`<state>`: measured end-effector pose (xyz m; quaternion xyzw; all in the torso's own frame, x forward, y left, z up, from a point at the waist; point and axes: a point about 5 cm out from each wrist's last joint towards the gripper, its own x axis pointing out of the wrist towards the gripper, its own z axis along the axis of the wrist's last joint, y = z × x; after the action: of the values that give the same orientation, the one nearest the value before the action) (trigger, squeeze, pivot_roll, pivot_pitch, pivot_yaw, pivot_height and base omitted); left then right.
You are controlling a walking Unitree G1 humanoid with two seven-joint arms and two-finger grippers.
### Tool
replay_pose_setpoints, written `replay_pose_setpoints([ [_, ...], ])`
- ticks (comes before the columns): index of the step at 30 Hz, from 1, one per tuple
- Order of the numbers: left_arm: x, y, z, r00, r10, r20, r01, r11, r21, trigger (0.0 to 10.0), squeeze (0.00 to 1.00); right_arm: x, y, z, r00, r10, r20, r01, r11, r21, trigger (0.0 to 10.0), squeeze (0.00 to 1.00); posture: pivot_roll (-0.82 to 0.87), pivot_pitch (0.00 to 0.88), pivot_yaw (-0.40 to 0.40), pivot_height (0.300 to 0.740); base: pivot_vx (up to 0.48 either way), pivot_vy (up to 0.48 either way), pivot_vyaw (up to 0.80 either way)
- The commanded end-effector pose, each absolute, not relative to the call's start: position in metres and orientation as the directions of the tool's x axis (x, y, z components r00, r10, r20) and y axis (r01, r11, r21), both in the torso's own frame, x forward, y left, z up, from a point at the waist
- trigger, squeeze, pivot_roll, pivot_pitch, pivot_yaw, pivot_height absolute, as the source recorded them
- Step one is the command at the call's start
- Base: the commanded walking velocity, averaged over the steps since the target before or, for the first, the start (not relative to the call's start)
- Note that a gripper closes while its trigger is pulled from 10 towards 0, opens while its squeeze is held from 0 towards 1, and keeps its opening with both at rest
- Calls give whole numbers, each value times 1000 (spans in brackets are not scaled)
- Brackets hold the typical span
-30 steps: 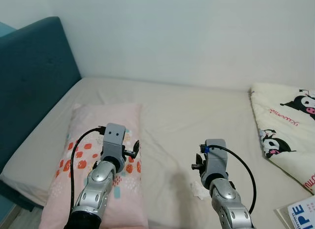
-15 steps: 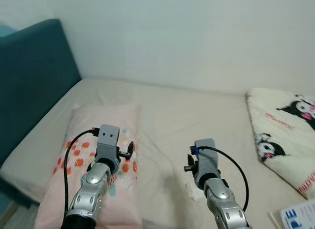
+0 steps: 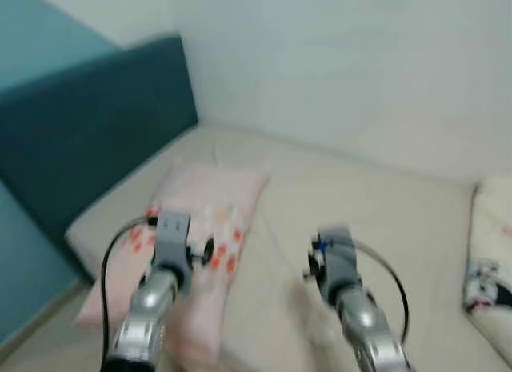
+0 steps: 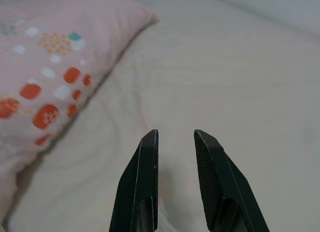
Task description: Clean up the room
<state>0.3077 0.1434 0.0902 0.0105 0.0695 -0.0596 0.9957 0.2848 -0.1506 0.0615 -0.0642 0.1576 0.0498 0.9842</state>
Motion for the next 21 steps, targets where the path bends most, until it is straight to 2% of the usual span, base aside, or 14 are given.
replay_pose_setpoints([
  [1, 305, 150, 85, 981, -95, -170, 99, 995, 14, 10000, 0, 283, -143, 58, 937, 100, -336, -140, 985, -96, 10000, 0, -9, 12, 10, 740, 0, 0, 0],
  [15, 305, 152, 87, 981, -93, -169, 99, 995, 30, 10000, 0, 283, -141, 56, 933, 110, -341, -147, 985, -85, 10000, 0, -7, 7, 10, 740, 0, 0, 0],
  [21, 306, 148, 87, 981, -107, -162, 115, 993, 36, 10000, 0, 285, -143, 57, 936, 100, -337, -136, 987, -86, 10000, 0, -11, 4, 10, 740, 0, 341, 0],
])
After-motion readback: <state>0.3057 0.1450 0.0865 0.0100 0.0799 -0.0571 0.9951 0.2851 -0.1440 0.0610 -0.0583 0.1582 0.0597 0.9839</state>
